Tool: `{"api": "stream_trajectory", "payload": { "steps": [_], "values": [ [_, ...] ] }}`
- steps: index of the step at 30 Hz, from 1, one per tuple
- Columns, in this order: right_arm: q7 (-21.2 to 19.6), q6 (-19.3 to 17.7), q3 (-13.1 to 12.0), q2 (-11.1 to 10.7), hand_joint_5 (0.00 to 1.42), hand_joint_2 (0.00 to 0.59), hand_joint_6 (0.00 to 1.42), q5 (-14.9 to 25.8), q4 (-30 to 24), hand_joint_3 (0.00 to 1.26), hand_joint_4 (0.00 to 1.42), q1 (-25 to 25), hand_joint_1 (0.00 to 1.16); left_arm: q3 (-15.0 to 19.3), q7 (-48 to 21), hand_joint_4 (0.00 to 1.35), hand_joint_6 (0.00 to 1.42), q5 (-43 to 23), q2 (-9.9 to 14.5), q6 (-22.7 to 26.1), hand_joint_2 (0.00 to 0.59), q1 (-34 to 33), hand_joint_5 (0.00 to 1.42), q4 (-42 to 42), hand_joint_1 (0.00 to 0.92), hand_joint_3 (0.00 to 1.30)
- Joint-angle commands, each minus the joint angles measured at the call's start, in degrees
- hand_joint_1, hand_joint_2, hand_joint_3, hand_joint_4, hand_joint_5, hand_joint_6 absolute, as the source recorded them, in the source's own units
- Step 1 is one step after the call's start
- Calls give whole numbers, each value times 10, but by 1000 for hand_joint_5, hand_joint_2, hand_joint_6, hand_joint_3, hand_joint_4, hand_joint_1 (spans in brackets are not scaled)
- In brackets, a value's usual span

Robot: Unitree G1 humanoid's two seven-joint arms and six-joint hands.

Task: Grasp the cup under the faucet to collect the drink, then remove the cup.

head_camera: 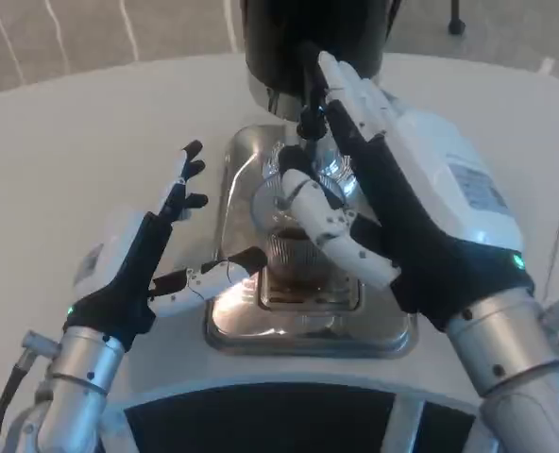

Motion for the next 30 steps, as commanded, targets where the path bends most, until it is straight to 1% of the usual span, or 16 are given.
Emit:
{"api": "stream_trajectory", "payload": {
  "steps": [1,5,6,9,12,19,23,28,30],
  "values": [
    [25,-9,-9,-10,0,549,0,-15,-47,0,0,35,83,-2,-4,0,264,2,5,1,55,8,246,-9,275,0],
    [49,-11,-20,-21,0,553,0,-25,-79,0,0,73,92,-4,-6,0,270,2,4,1,54,7,255,-9,288,0],
    [54,-12,-23,-24,0,549,0,-27,-85,0,0,83,122,-4,-6,0,271,3,4,1,54,7,257,-8,291,0],
    [71,-13,-30,-31,0,548,0,-30,-102,0,0,106,134,-7,-5,0,272,3,3,0,54,5,257,-7,293,0],
    [97,-15,-39,-38,0,549,0,-39,-127,0,0,137,139,-8,-4,0,273,2,3,0,54,2,258,-4,294,0],
    [147,-22,-50,-36,0,549,0,-63,-168,0,0,164,148,-9,-3,0,275,1,0,4,55,-3,260,4,295,0],
    [177,-27,-58,-37,0,549,0,-69,-189,0,0,185,152,-9,-3,0,276,-2,-4,5,56,-9,265,12,296,0],
    [196,-40,-75,-39,0,550,0,-69,-197,0,0,208,156,-11,-1,10,309,2,-6,7,58,-20,286,26,397,0],
    [201,-49,-86,-42,0,559,0,-69,-197,0,0,220,174,-10,-3,10,311,-4,-10,5,58,-30,286,39,402,0]
  ]
}}
